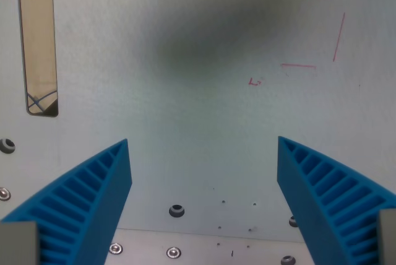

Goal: Move in base negative z

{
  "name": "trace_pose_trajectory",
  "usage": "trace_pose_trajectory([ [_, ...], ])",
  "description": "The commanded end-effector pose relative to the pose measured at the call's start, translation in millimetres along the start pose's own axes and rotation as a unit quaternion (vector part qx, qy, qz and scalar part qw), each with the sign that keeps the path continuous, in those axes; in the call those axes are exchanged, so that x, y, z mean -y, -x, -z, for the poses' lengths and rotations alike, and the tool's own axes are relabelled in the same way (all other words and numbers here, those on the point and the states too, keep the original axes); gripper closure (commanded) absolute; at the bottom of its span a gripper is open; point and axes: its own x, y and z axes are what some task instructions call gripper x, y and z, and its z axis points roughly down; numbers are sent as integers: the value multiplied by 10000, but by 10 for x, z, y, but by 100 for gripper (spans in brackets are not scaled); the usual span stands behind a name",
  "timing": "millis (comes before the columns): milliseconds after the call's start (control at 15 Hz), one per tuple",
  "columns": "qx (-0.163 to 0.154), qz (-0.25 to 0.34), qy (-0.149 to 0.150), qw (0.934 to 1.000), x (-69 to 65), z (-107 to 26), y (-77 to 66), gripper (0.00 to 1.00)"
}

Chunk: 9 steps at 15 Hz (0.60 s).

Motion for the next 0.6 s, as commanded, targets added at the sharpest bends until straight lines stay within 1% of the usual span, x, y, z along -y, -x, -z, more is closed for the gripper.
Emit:
trace_pose_trajectory([
  [67, -25, 0, 2, 10000, 0, -28, -4, 0],
  [600, -25, 0, 2, 10000, 2, -427, -29, 0],
])
